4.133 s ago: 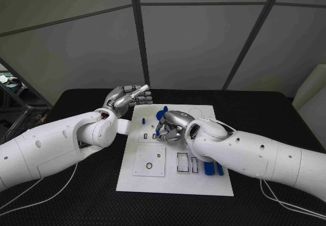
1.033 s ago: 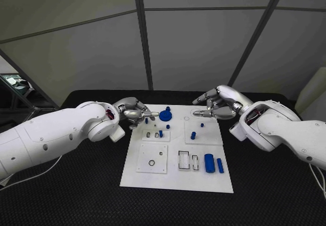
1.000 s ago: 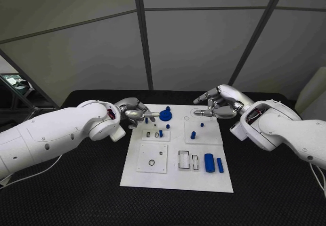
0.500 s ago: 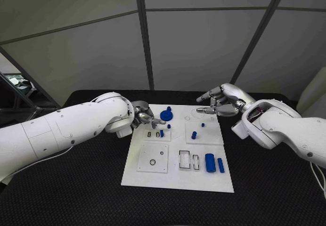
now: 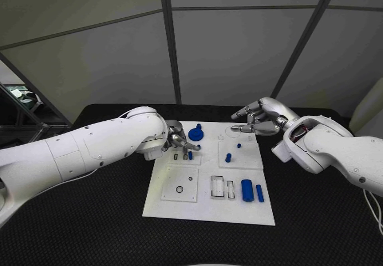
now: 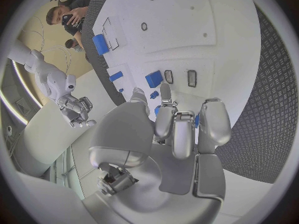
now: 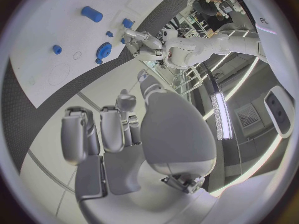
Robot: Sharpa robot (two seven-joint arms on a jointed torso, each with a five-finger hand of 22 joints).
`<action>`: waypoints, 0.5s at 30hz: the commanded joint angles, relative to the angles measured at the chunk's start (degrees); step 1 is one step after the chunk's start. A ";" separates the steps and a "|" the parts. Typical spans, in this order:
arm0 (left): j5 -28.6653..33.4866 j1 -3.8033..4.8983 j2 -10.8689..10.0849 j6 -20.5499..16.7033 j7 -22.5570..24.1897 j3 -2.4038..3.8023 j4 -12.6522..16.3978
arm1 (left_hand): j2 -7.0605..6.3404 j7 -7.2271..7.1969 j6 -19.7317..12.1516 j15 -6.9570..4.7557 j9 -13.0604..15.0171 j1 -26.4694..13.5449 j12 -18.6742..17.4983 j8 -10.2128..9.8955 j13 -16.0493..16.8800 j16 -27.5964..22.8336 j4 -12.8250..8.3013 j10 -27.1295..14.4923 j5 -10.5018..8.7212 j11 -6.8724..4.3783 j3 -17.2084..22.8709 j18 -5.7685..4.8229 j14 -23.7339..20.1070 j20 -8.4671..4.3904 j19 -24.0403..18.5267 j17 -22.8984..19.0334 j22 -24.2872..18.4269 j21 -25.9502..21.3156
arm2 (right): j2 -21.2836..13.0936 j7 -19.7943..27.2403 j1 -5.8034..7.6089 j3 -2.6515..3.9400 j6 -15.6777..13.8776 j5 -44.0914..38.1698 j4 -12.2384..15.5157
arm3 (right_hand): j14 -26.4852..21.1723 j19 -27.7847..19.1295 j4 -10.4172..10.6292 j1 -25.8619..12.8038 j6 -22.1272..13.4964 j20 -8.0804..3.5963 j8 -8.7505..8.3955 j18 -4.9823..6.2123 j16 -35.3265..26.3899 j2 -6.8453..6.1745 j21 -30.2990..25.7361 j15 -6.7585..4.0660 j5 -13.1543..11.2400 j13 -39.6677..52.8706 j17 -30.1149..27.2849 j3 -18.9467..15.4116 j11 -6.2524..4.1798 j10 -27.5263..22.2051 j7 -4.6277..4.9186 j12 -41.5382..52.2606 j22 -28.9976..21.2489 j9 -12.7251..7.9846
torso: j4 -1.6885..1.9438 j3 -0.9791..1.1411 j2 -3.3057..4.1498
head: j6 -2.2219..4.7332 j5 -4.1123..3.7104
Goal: Assemble the parts on the task board
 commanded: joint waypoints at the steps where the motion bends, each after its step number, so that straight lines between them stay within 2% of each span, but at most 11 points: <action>1: -0.85 0.17 0.38 2.67 -1.32 -0.05 -0.14 | 0.43 0.10 -0.32 -0.07 0.39 0.61 -0.32 -0.26 1.11 -0.21 -0.09 -0.33 0.11 -0.05 -0.25 0.19 5.06 -0.07 -0.39 12.09 0.08 0.28 | 0.15 -0.52 0.13 0.06 0.35 -0.16 -0.09 | 1.42 0.10 -0.41 -0.38 0.47 -0.35 -0.12 0.74 -0.40 0.16 -0.31 -0.48 0.28 -0.08 -0.04 -0.05 -0.08 0.44 0.02 0.23 4.89 -0.09 | 0.03 -0.01 0.02 | -0.08 -0.09; 15: -0.85 0.25 1.19 3.81 -1.68 -0.22 -0.35 | 1.12 0.15 -0.36 0.01 2.46 2.55 -0.54 -0.89 1.74 -0.21 -0.53 -0.25 0.22 -0.01 -0.41 0.24 5.07 0.03 -0.68 12.14 0.18 0.31 | 0.60 -0.89 0.13 0.06 0.72 -0.39 -0.63 | 1.42 0.10 -0.41 -0.38 0.47 -0.35 -0.12 0.74 -0.40 0.16 -0.31 -0.48 0.28 -0.08 -0.04 -0.05 -0.08 0.44 0.02 0.23 4.89 -0.09 | 0.05 -0.05 -0.04 | -0.29 -0.21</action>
